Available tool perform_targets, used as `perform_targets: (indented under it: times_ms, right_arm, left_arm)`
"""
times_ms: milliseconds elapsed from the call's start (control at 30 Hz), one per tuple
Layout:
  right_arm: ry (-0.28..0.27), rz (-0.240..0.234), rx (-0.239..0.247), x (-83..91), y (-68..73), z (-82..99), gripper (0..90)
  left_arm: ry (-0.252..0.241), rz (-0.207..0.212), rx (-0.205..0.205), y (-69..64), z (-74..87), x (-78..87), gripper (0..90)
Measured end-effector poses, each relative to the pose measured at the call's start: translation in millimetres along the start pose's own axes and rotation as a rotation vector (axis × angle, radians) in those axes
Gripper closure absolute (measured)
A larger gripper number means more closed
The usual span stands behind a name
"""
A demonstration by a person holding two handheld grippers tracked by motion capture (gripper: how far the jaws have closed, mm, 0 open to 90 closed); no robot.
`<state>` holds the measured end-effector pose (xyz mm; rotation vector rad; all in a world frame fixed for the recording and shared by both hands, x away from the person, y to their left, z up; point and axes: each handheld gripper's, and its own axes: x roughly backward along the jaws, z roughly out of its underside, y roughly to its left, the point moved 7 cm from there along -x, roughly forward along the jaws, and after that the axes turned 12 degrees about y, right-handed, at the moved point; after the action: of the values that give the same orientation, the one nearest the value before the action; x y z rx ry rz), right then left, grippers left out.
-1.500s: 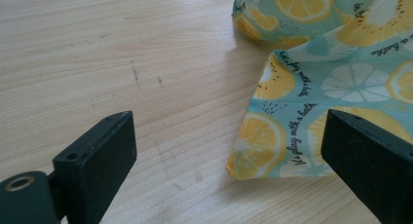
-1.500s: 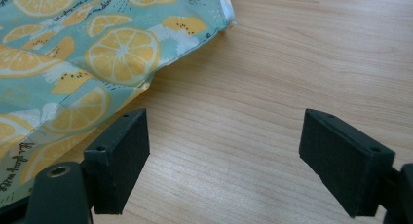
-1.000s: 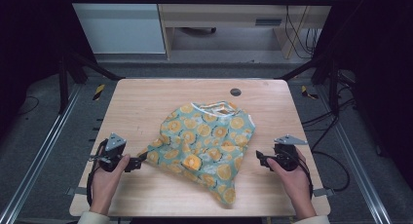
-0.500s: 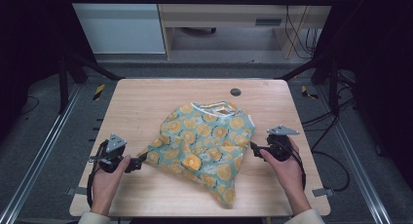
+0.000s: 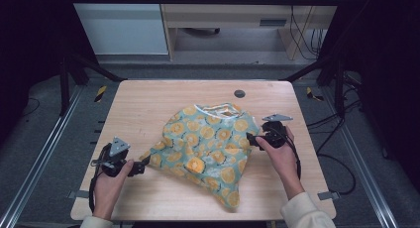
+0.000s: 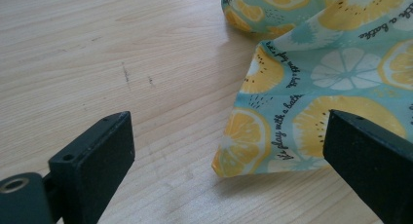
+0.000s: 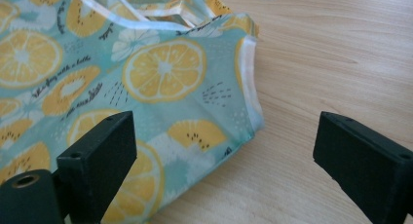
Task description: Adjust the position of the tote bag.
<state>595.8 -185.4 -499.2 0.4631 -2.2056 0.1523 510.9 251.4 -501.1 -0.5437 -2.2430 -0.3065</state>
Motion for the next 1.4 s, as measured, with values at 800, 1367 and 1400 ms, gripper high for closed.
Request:
perform_targets:
  times_ms: [800, 1367, 1400]
  right_arm:
    - [0.091, -0.075, -0.091, -42.1, -1.0, -2.5, 13.5]
    - [-0.047, -0.151, 0.046, -22.6, 20.2, -16.1, 90.0]
    - [-0.047, -0.151, 0.046, -22.6, 20.2, -16.1, 90.0]
  left_arm:
    - [-0.083, 0.024, 0.002, -10.8, -30.0, 11.6, 4.9]
    - [0.014, 0.053, -0.003, -12.1, -114.1, -7.2, 5.8]
    - [0.014, 0.053, -0.003, -12.1, -114.1, -7.2, 5.8]
